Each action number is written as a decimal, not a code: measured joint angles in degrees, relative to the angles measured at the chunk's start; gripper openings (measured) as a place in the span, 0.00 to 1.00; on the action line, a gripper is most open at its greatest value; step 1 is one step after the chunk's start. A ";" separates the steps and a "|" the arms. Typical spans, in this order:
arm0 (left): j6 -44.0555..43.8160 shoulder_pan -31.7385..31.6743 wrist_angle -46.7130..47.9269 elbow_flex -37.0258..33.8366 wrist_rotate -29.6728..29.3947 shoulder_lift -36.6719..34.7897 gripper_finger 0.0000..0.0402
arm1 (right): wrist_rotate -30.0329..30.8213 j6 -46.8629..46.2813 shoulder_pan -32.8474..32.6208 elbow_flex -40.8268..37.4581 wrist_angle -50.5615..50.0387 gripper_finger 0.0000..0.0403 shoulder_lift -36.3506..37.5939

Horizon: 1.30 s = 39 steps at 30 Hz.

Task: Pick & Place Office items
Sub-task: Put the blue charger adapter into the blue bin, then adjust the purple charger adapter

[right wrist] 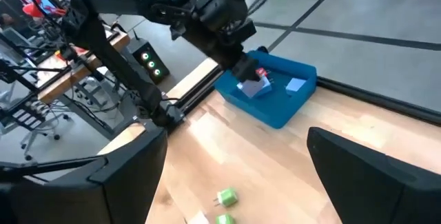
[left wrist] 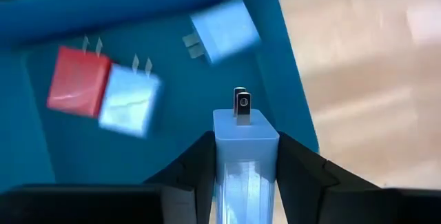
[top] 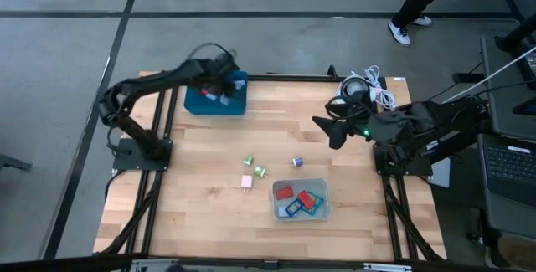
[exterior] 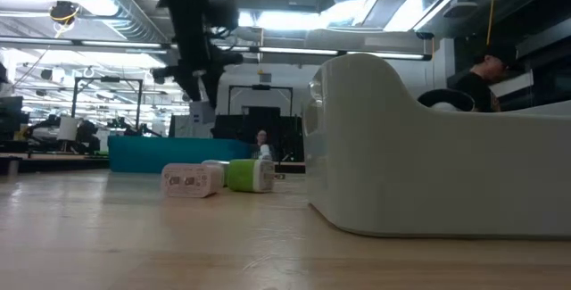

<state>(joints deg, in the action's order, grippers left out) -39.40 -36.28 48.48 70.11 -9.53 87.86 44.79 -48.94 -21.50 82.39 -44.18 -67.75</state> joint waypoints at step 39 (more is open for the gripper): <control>20.12 -14.48 -13.63 -1.30 10.82 8.10 0.48 | 0.03 -4.83 0.00 0.00 -9.81 0.88 -0.14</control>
<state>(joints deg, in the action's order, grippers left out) -19.27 -50.76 34.85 68.82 1.29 95.96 44.82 -53.77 -21.50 82.39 -53.99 -67.88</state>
